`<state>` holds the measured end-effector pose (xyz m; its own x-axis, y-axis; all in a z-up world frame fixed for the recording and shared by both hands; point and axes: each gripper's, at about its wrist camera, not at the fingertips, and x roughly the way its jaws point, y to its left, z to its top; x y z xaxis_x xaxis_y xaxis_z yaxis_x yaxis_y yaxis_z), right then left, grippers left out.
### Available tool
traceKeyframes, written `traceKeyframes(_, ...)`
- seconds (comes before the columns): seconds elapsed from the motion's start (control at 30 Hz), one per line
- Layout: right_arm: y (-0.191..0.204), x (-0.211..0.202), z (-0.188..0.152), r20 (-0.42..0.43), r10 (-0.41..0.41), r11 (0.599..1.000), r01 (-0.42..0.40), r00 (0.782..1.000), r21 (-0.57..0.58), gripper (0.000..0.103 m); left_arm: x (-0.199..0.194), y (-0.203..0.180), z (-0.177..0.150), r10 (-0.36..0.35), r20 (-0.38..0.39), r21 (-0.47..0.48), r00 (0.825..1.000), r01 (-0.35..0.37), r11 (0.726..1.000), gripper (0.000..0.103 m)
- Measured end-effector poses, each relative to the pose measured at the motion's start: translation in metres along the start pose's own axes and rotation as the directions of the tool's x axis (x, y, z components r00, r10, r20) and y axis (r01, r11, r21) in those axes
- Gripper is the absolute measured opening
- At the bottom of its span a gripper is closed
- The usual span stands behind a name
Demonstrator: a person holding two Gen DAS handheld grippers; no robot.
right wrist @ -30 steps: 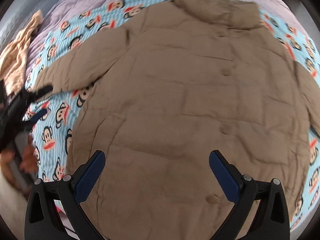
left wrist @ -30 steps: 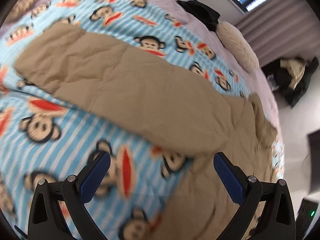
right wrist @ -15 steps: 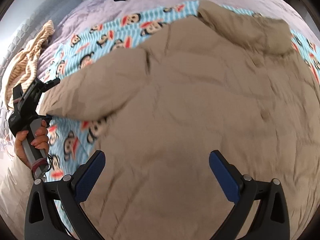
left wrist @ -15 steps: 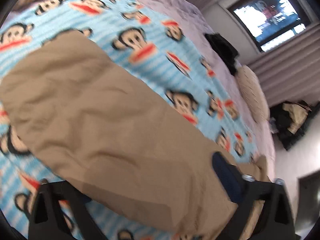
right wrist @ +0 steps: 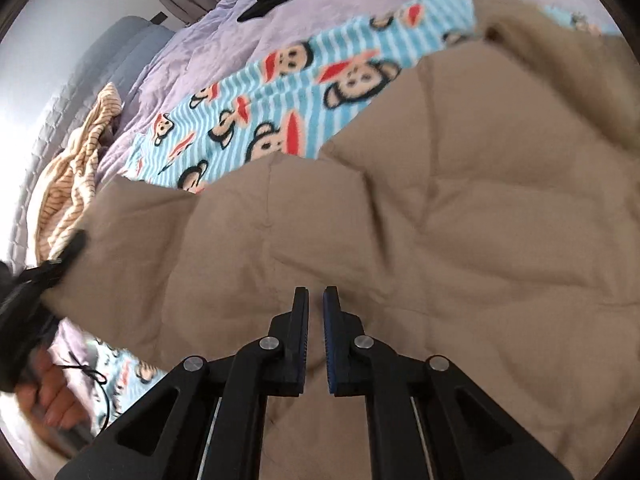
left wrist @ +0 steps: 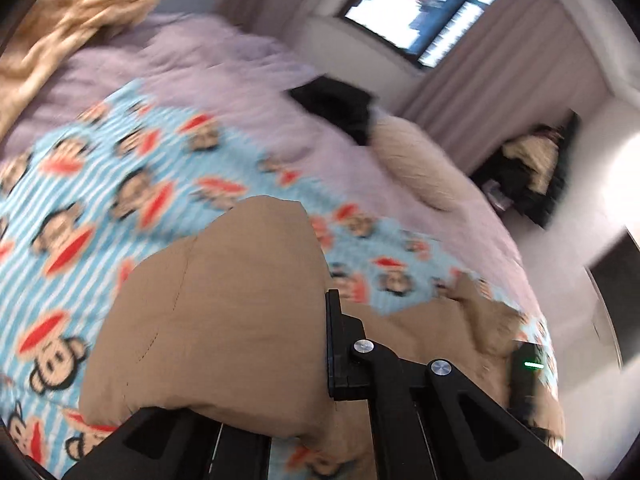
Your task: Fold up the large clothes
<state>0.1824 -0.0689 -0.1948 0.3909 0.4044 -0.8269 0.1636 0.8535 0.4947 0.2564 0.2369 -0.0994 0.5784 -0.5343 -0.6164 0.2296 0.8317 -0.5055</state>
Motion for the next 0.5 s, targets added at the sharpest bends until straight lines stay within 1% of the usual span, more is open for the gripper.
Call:
traceKeyframes(0.07,-0.002,0.015,-0.001,-0.03,0.034,0.999,-0.034,0.999,0.017,0.008,0.0,-0.031,0.001,-0.051,-0.008,0.064,0.999,0.052,0.997,0.005)
traceKeyframes(0.17,-0.005,0.041,-0.006,-0.089,0.06,0.998,-0.058,0.994,0.024,0.007,0.016,-0.081,-0.006,-0.118,-0.054,0.133,0.992,0.125,0.983,0.005)
traceKeyframes(0.23,-0.009,0.046,-0.006,-0.101,0.085,0.996,-0.083,0.991,0.032,0.006,0.028,-0.116,-0.016,-0.148,-0.087,0.173,0.985,0.161,0.972,0.005)
traceKeyframes(0.27,-0.014,0.044,-0.005,-0.115,0.125,0.991,-0.119,0.985,0.056,0.006,0.032,-0.133,-0.021,-0.161,-0.102,0.187,0.982,0.178,0.966,0.005)
traceKeyframes(0.33,-0.025,0.028,-0.007,-0.117,0.171,0.983,-0.161,0.978,0.091,0.006,0.046,-0.172,-0.036,-0.188,-0.146,0.22,0.971,0.217,0.951,0.005)
traceKeyframes(0.4,-0.049,-0.006,-0.013,-0.078,0.18,0.978,-0.17,0.98,0.117,0.006,0.063,-0.212,-0.054,-0.185,-0.187,0.267,0.965,0.231,0.936,0.005)
traceKeyframes(0.43,-0.064,-0.023,-0.017,-0.055,0.173,0.978,-0.164,0.983,0.131,0.006,0.07,-0.227,-0.063,-0.185,-0.206,0.286,0.961,0.24,0.928,0.005)
traceKeyframes(0.5,-0.103,-0.067,-0.027,0.003,0.113,0.981,-0.112,0.994,0.159,0.006,0.093,-0.264,-0.091,-0.161,-0.266,0.333,0.95,0.248,0.91,0.005)
